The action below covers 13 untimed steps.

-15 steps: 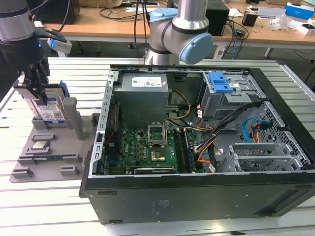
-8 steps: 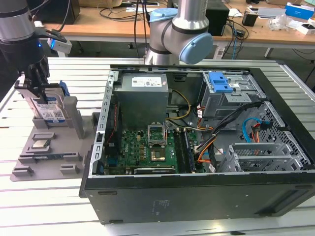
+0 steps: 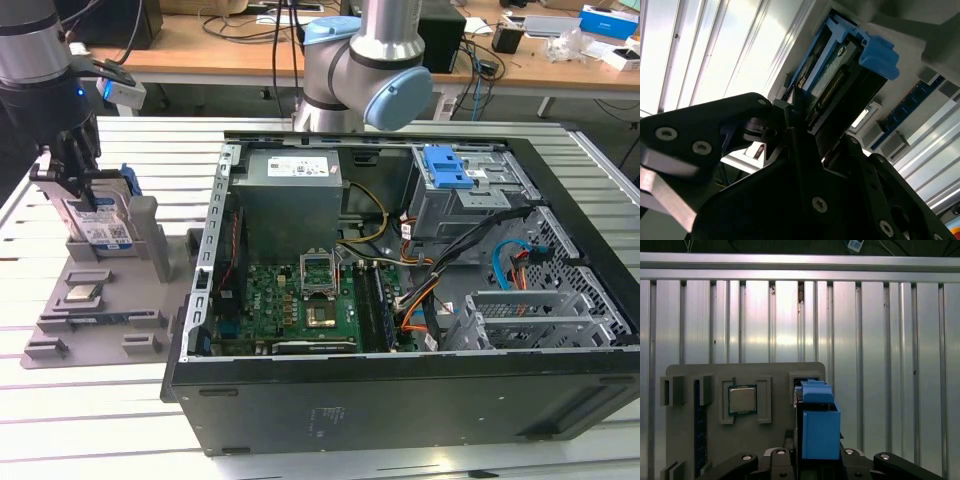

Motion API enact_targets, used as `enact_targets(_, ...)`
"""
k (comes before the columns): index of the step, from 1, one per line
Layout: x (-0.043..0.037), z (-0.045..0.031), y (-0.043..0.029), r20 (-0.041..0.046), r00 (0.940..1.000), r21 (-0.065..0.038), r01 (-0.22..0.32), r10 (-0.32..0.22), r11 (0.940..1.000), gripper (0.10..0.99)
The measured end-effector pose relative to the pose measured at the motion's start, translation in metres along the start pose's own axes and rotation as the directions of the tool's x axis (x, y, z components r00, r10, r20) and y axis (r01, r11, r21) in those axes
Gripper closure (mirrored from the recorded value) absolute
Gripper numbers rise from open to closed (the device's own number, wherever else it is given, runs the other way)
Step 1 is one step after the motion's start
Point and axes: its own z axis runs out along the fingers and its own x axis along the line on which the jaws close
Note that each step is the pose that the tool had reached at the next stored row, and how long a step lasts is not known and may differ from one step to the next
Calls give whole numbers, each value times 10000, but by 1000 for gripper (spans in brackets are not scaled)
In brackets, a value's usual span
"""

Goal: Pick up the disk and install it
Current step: 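Pick up the disk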

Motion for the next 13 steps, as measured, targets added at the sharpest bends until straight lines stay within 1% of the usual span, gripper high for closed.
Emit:
enact_targets(2,0,0,0,-1,10000,0,0,0,10000,729)
enact_targets(3,0,-13,1,-2,10000,0,0,0,10000,729)
enact_targets(4,-1,-41,2,-1,10000,0,0,0,10000,729)
enact_targets(7,-4,-85,3,0,10000,0,0,0,10000,729)
enact_targets(11,-9,-184,8,0,10000,0,0,0,10000,729)
enact_targets(13,-11,-218,9,1,10000,-1,0,0,10000,729)
